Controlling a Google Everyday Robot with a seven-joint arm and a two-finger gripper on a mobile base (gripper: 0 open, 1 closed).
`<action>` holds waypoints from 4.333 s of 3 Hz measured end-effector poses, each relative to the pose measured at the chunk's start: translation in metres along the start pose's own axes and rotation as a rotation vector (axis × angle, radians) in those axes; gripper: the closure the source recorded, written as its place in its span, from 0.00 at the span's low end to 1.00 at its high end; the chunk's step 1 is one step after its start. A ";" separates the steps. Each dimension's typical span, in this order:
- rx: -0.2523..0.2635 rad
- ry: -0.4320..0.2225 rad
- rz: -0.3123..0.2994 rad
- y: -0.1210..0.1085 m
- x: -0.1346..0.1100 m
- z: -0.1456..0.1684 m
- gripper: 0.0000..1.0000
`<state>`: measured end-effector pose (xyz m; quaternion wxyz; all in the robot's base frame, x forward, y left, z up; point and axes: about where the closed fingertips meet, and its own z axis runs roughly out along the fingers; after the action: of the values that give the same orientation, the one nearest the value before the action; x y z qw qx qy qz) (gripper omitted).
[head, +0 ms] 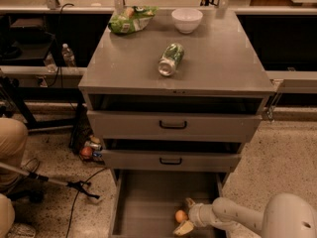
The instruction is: Pick orange from bottom drawer and place on counter
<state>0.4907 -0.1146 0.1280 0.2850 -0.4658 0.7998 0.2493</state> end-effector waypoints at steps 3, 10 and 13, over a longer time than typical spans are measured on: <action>-0.062 -0.017 -0.012 0.005 -0.005 0.010 0.79; -0.401 -0.446 -0.227 0.048 -0.135 -0.104 1.00; -0.257 -0.470 -0.533 0.092 -0.259 -0.200 1.00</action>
Offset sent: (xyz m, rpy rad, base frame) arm 0.0035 0.0094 -0.0059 0.0311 0.0266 0.0445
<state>0.4684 -0.0507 0.4615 0.4549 -0.6195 0.5255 0.3648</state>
